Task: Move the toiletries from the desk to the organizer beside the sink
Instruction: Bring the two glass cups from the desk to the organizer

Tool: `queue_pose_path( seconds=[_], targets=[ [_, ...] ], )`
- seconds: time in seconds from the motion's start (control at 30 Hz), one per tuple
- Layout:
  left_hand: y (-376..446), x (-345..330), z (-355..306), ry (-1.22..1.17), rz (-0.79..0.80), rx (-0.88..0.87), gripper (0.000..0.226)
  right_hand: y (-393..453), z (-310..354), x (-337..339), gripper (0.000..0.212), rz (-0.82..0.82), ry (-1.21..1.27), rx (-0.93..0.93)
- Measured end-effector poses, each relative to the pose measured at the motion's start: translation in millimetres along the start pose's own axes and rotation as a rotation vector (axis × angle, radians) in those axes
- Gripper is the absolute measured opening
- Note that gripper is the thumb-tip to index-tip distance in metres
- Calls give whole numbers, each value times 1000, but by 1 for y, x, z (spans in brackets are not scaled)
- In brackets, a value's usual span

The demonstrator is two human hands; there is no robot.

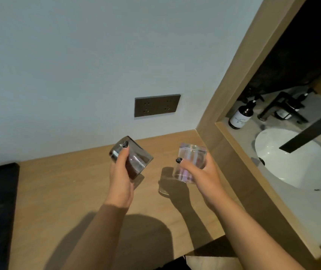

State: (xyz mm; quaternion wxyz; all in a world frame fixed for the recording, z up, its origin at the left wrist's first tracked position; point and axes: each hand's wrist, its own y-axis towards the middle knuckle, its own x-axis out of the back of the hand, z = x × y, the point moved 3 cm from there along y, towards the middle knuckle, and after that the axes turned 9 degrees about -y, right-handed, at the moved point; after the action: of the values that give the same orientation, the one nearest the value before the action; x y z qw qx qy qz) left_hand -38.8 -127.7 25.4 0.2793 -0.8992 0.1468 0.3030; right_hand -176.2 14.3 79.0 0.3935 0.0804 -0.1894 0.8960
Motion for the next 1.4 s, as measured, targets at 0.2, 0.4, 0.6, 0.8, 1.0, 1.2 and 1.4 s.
queue_pose_path(
  seconds=[0.2, 0.4, 0.6, 0.8, 1.0, 1.2, 1.4],
  targets=[
    [-44, -36, -15, -114, 193, 175, 28, -20, -8, 24, 51, 13, 323, 2],
    [-80, -64, -4, -47, 314, 346, 62, -44, -17, 55, 54, -18, 823, -3],
    [-115, -110, 31, 17, 421, 414, 52, -74, -32, 109, 41, -128, 929, 23],
    [-162, -158, 96, 21, 473, 482, 54, -118, -58, 194, 51, -238, 907, 48],
    [-221, -209, 168, -7, 513, 543, 44, -166, -92, 288, 46, -378, 895, 44],
    [-288, -255, 253, 48, 537, 574, 36, -216, -130, 389, 50, -421, 855, 36],
    [-330, -291, 315, 115, 563, 603, 40, -257, -154, 460, 22, -501, 850, 90]
  ],
)
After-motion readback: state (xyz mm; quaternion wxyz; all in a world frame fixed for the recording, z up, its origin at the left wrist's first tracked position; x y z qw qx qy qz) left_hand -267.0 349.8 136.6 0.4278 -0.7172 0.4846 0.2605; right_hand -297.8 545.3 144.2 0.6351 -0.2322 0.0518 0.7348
